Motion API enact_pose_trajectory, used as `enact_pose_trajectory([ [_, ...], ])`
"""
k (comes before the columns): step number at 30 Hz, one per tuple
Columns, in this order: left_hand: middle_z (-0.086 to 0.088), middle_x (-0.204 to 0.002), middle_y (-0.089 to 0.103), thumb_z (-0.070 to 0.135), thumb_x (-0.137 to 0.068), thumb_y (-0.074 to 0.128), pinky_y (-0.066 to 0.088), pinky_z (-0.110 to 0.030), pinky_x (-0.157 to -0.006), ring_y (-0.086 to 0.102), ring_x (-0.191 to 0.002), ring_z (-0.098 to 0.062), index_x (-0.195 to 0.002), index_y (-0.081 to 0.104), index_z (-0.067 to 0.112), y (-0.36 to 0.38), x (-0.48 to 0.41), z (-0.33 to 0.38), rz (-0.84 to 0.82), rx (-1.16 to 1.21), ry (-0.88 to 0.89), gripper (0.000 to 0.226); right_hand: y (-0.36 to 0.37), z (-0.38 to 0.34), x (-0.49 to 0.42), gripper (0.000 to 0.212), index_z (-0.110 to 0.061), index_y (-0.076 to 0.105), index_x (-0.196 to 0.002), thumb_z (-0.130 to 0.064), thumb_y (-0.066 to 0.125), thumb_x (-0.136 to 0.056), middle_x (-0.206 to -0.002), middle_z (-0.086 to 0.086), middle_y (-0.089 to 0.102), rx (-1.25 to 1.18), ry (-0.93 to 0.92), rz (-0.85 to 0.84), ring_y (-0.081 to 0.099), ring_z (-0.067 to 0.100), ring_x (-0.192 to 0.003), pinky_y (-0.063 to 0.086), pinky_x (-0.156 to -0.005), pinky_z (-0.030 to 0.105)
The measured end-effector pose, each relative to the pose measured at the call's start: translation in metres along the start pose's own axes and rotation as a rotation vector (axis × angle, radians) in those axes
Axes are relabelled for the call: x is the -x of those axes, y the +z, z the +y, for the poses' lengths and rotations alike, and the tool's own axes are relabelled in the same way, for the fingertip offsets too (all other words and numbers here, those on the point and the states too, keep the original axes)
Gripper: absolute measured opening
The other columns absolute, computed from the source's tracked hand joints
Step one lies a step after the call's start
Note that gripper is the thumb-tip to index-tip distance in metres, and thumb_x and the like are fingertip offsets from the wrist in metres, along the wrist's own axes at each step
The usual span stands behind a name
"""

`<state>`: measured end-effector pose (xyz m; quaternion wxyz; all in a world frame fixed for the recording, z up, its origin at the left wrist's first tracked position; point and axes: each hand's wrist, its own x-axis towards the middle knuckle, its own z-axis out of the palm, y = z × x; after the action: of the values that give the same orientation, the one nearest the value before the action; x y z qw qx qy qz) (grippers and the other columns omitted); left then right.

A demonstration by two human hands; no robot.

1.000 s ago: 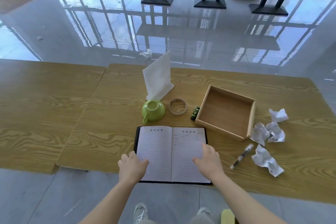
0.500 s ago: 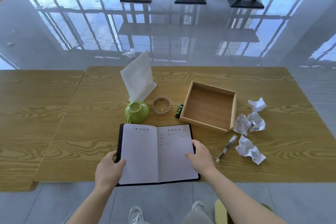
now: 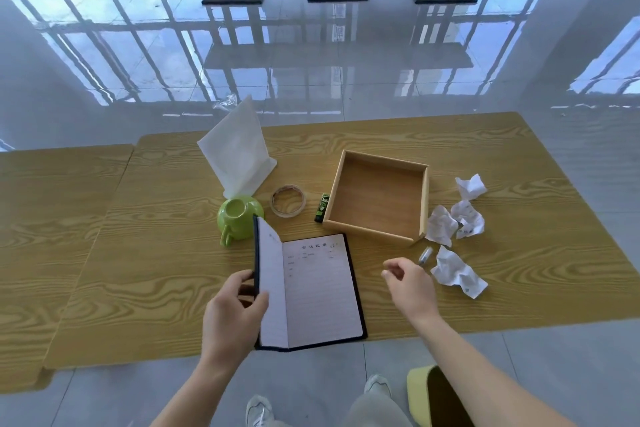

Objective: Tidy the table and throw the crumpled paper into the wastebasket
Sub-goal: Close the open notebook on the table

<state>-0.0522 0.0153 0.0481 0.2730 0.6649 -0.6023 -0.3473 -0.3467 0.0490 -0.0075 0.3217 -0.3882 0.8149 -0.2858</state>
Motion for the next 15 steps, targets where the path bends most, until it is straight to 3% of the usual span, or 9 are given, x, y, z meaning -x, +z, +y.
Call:
enact_pose_trajectory([
  [4,0.012,-0.108,0.069,0.015,-0.082,0.074,0.058,-0.032,-0.082,0.065,-0.094,-0.001,-0.125,0.061,0.017,0.024,0.004,0.023,-0.03,-0.031,0.102,0.046,0.023,-0.009,0.005,0.031,-0.015,0.062,-0.127,-0.023,0.057,-0.097,-0.119,-0.001,0.068,-0.029,-0.024,-0.239,0.063,0.014,-0.108,0.054,-0.095,0.039],
  [7,0.016,-0.11,0.067,0.018,-0.081,0.073,0.054,-0.025,-0.085,0.063,-0.095,0.002,-0.128,0.059,0.024,0.044,0.006,0.038,-0.059,-0.075,0.187,0.05,0.033,-0.014,0.002,0.035,-0.016,0.059,-0.132,-0.024,0.052,-0.099,-0.127,-0.002,0.064,-0.082,0.038,-0.302,0.059,0.016,-0.116,0.051,-0.1,0.043],
  [11,0.007,-0.115,0.064,0.023,-0.081,0.067,0.052,-0.034,-0.084,0.063,-0.102,-0.016,-0.129,0.057,0.026,0.074,0.006,0.051,-0.115,-0.236,0.233,0.05,0.033,-0.012,-0.006,0.031,-0.015,0.063,-0.127,-0.022,0.051,-0.099,-0.113,0.001,0.069,-0.142,0.101,-0.32,0.064,0.019,-0.104,0.054,-0.095,0.046],
  [15,0.0,-0.112,0.058,0.027,-0.085,0.055,0.05,-0.038,-0.073,0.059,-0.101,-0.026,-0.123,0.054,0.025,0.11,0.009,0.062,-0.18,-0.492,0.223,0.038,0.027,-0.01,-0.014,0.027,-0.012,0.066,-0.12,-0.017,0.049,-0.099,-0.101,0.006,0.071,-0.161,0.108,-0.348,0.066,0.026,-0.096,0.055,-0.09,0.05],
])
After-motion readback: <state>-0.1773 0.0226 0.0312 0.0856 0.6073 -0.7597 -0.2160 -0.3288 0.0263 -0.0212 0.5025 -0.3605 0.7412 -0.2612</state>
